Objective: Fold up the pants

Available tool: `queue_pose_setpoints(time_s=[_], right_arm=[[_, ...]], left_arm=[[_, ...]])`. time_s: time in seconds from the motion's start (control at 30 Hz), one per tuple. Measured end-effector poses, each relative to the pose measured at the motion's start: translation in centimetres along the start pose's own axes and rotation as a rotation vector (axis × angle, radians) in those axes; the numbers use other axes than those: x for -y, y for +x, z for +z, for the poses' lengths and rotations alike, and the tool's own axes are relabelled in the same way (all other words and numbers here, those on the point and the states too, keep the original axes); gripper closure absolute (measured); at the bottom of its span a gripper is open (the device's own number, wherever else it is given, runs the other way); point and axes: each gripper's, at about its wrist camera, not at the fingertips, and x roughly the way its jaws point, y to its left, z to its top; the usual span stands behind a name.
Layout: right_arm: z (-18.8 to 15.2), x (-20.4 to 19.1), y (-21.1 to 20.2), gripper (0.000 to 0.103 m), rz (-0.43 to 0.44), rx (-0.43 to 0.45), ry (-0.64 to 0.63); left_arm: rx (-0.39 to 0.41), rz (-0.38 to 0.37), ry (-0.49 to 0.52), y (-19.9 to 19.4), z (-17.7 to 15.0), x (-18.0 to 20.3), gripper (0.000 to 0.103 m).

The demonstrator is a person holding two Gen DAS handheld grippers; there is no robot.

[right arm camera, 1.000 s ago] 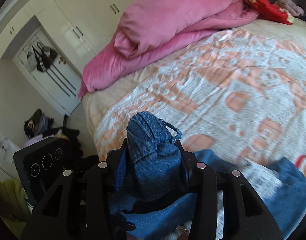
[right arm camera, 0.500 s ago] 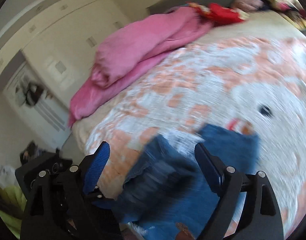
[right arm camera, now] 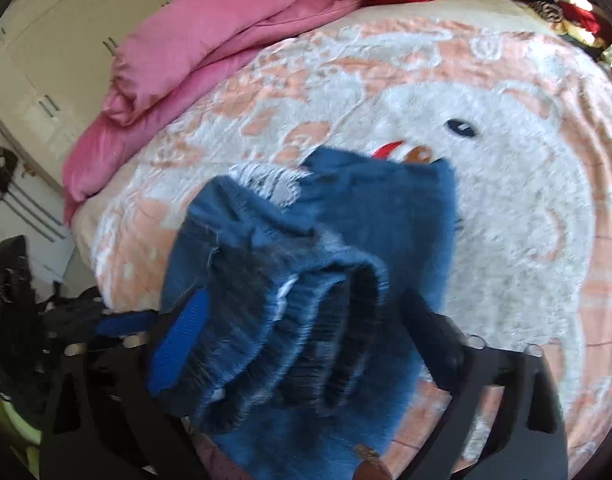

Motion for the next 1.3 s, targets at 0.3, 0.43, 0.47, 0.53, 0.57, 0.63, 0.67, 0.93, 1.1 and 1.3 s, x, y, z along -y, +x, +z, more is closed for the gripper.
queue_pose_setpoints(time_s=[0.3,0.43,0.47,0.53,0.57,0.63,0.67,0.93,1.1,1.3], right_arm=[[-0.5,1.2,-2.4,0.067,0.013,0.070,0.033],[-0.9,1.6,-1.5,0.050,-0.044,0.041,0.034],[-0.9,1.4,-1.9,0.047,-0.046,0.049,0.026],[-1.0,1.0,-2.7,0.043,-0.062,0.071,0.009],[-0.9,0.7,-3.4,0.041,-0.083,0.092,-0.005],[-1.0,0.4,-4.6,0.038,-0.094,0.119,-0.022],[-1.2,0.3,-5.4,0.035,-0.096,0.135,-0.029],[-3.6,-2.6,-9.0,0.022,-0.112,0.213,-0.162],[-6.2,-5.7,-9.5,0.022,-0.115,0.207,-0.302],[-8.3,-9.2,-7.5,0.030,-0.094,0.144,-0.439]], left_arm=[[-0.029,-0.003,0.053,0.7,-0.9,1.2,0.058],[-0.040,-0.001,0.056,0.4,-1.3,1.3,0.058],[-0.040,-0.003,0.057,0.3,-1.3,1.3,0.058],[-0.035,-0.007,0.056,-0.1,-1.3,1.4,0.058],[-0.030,-0.010,0.056,-0.5,-1.3,1.4,0.058],[-0.019,-0.014,0.052,-1.0,-1.3,1.3,0.057],[-0.014,-0.016,0.048,-1.3,-1.2,1.2,0.052],[0.061,0.037,-0.001,-3.9,0.4,-0.9,0.034],[0.081,0.066,-0.023,-4.6,2.2,-2.4,0.034],[0.043,0.037,-0.012,-3.3,4.2,-2.6,0.065]])
